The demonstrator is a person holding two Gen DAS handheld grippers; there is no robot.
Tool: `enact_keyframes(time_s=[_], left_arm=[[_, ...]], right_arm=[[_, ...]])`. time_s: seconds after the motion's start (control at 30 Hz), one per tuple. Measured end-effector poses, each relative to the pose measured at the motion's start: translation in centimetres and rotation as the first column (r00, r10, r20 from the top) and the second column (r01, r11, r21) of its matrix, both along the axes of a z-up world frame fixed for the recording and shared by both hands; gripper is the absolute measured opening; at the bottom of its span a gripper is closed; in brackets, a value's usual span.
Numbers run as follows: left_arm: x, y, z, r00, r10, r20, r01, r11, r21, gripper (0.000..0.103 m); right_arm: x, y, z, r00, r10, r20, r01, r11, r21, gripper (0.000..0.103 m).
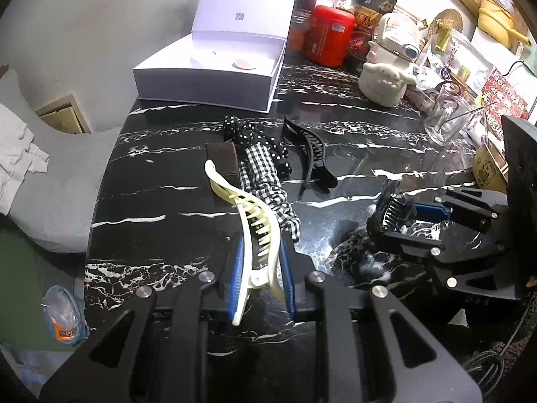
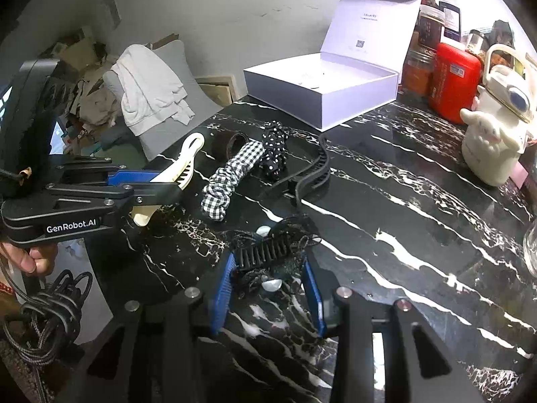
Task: Organize objects
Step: 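Lift both held claw clips up from the table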
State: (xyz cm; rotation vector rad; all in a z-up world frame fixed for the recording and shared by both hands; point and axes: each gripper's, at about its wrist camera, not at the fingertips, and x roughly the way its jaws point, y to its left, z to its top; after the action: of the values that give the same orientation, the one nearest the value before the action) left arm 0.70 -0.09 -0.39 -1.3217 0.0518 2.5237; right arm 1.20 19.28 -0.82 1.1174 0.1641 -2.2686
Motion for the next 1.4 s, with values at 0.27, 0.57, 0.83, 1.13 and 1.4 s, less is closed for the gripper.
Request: enact_keyframes(time_s=[0.27,0.57,0.83,1.13,1.4], left_arm=[[-0.5,-0.4,0.6,1.0,0.019,-0.008,-0.019,1.0,-0.003,0.019],[-1.4,-0.9,1.3,0.999,0.028,-0.016,-0.028,1.0,-0.004,0.019],[-2.9,-1.4,2.4,0.999,0.041,-0.025,-0.041,0.999,-0.012,0.019],[-4.9,-1.5,3.5,0.998,0.052,-0.041,-0.052,0.999,-0.013,0.019],[-6.9,-1.3,4.3,0.998,0.044,-0.053,-0.045,0.999,-0.008,0.019]], right_arm=[[-0.4,-0.5,0.4,1.0,0.014,-0.007,-0.014,1.0,0.005,0.04],[-1.6,-1.3,1.3,0.999,0.037,-0.024,-0.037,0.999,0.011,0.04],[-3.2,-2.2,2.2,0.997,0.064,-0.035,-0.064,0.998,0.014,0.04],[-5.3,-3.3,3.3,0.992,0.103,-0.066,-0.102,0.994,0.027,0.04],[-7.0,-4.1,4.5,0.988,0.123,-0.095,-0.12,0.992,0.029,0.04]])
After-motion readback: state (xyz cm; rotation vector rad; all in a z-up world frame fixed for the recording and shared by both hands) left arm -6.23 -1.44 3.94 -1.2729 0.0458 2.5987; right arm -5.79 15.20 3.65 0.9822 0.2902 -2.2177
